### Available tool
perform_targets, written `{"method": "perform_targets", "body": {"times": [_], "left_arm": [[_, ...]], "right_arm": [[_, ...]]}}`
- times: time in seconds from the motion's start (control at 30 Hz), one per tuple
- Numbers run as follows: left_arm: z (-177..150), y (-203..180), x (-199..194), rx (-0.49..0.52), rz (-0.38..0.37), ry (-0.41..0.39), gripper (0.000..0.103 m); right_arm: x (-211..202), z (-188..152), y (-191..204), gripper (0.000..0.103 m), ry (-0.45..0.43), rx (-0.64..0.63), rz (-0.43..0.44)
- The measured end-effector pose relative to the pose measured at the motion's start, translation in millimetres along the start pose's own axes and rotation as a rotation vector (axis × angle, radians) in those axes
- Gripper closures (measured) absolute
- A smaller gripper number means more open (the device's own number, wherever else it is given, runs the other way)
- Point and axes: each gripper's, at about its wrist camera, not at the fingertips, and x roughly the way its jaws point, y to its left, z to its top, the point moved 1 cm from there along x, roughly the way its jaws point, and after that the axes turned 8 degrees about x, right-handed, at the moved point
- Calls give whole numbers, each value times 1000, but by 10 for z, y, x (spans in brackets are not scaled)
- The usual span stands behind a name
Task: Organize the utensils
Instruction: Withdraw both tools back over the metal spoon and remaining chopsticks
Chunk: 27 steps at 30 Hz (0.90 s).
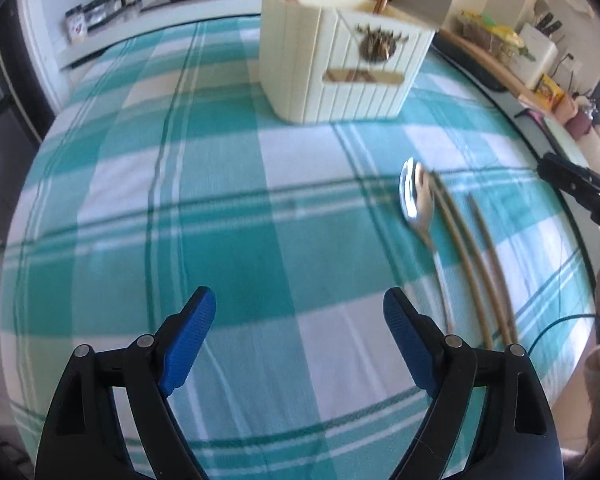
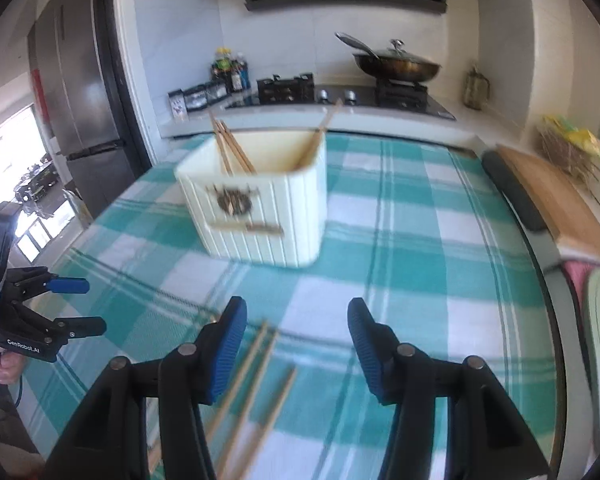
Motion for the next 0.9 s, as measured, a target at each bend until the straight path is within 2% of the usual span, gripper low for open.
{"method": "perform_targets", "body": {"times": [0.13, 0.23, 0.3, 0.5, 0.9], "left_arm": [[-293, -223, 124, -27, 49, -28, 16], [-334, -373, 115, -3, 123, -62, 16], [-335, -439, 66, 0, 136, -84, 16], [-281, -559, -172, -2, 149, -148, 16], [-214, -639, -301, 2, 180, -159, 16]], "right_arm": [[-62, -658, -229, 49, 50, 96, -102], [-121, -892, -320, 49, 113, 125, -118], [-192, -953, -349, 49, 135, 145, -92], [-381, -1056, -304, 49, 107, 157, -99], [-296, -1044, -120, 49, 116, 142, -55]]}}
